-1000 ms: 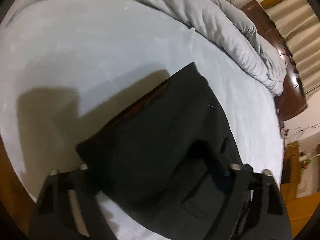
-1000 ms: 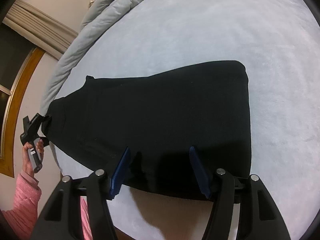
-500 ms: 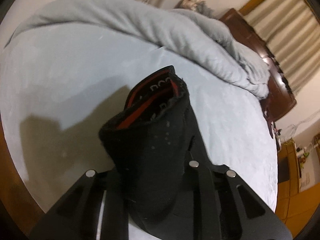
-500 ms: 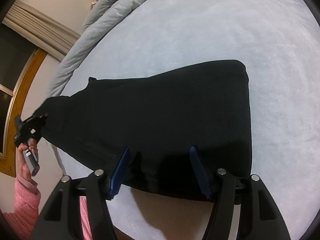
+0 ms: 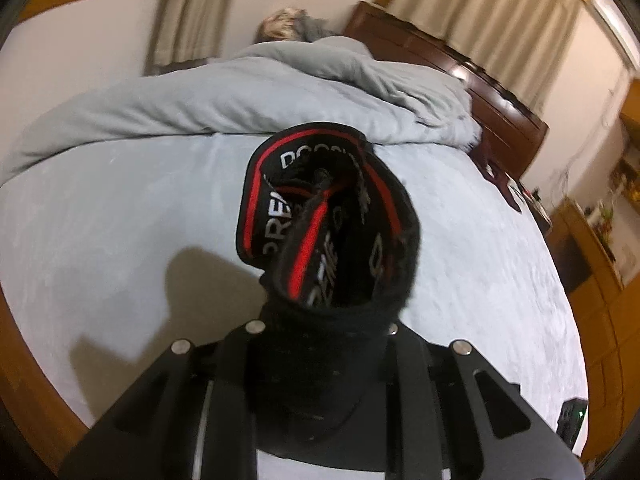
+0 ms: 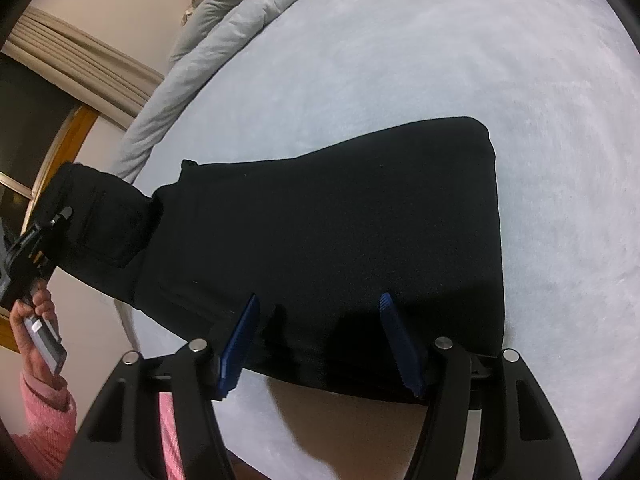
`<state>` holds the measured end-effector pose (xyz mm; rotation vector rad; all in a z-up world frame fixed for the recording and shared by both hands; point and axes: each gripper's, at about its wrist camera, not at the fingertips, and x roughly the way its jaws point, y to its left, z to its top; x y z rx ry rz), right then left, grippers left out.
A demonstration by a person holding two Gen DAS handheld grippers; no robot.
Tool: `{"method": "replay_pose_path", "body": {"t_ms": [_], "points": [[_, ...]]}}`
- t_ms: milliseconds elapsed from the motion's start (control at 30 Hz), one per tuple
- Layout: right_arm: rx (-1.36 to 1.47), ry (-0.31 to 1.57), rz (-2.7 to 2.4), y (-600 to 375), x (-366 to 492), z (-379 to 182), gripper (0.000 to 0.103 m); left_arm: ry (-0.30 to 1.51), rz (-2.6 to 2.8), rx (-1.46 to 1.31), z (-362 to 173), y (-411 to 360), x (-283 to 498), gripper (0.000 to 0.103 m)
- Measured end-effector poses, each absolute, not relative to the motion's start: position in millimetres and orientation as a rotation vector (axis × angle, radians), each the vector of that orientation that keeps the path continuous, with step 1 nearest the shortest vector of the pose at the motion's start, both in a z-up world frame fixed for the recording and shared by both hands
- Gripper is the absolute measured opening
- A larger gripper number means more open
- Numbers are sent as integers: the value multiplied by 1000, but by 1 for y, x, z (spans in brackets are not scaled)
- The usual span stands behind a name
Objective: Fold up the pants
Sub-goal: 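Grasp the red-lined waistband with the left gripper and lift it up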
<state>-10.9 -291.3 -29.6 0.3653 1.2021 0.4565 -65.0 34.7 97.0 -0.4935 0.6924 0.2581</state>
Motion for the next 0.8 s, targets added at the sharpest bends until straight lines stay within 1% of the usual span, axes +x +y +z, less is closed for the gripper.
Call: {"method": "replay_pose_path", "body": {"t_ms": [467, 800], "points": [[388, 1170, 481, -296, -15, -32, 63, 735, 139, -436, 94, -56, -40, 19], [408, 1161, 491, -298, -15, -34, 63, 797, 65, -372, 70, -106, -22, 19]]}}
